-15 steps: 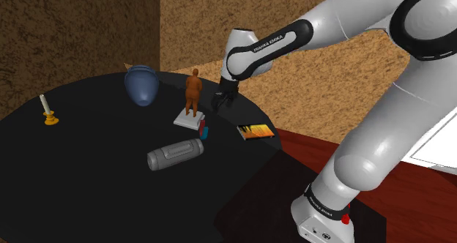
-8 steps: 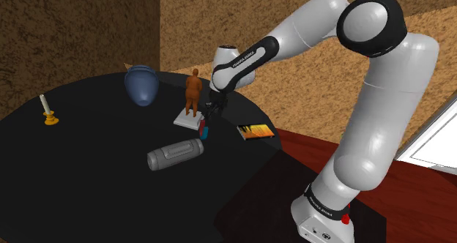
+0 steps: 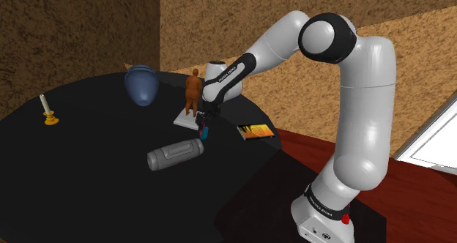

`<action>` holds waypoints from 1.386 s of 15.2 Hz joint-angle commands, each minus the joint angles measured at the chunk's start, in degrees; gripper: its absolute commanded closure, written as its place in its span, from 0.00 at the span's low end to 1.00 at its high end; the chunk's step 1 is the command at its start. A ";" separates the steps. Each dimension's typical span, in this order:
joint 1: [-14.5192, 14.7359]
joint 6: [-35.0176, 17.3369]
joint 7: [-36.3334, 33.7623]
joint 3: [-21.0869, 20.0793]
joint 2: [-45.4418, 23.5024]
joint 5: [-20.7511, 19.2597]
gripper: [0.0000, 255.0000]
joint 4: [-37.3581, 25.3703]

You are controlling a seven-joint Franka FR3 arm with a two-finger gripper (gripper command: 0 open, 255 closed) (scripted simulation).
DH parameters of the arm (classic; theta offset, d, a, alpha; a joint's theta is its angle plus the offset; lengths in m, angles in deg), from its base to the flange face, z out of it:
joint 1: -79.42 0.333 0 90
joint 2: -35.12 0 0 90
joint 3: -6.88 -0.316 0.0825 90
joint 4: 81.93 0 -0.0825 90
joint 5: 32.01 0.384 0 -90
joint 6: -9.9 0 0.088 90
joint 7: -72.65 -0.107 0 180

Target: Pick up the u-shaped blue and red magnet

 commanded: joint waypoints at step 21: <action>0.01 -0.66 -0.03 0.03 -0.57 -0.05 1.00 0.09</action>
